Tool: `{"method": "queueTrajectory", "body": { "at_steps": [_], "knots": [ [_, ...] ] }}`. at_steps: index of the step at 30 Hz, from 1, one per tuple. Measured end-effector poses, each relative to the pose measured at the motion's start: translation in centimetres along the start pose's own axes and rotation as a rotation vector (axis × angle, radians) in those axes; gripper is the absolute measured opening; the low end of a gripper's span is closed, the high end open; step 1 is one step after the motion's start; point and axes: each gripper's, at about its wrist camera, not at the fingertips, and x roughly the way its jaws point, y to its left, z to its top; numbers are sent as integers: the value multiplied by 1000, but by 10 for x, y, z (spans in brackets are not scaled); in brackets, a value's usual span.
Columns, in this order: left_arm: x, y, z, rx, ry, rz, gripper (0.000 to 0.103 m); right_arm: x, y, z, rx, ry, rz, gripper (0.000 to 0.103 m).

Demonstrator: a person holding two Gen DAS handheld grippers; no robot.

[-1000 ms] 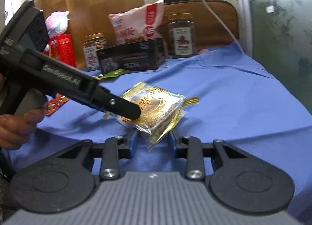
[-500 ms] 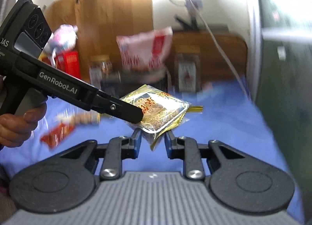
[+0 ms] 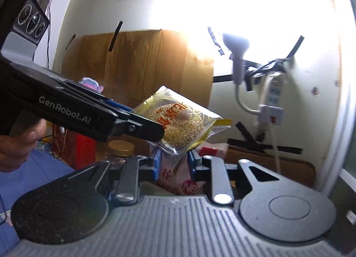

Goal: Organize snacks
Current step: 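Lift the cake bag, carry it into the tin and release it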

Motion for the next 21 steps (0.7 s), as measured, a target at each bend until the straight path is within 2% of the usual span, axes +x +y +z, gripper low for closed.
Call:
{"method": "queueTrajectory", "body": {
  "at_steps": [3, 11, 18, 21],
  "knots": [
    [35, 35, -19, -59, 76, 32, 45, 42, 2, -13, 30, 62, 34, 28],
    [134, 110, -93, -207, 290, 91, 45, 161, 8, -87, 139, 324, 141, 27],
    [169, 134, -119, -240, 360, 142, 45, 215, 14, -113, 180, 476, 176, 27],
    [176, 134, -126, -213, 375, 178, 48, 229, 15, -118, 196, 524, 192, 28]
  ]
}}
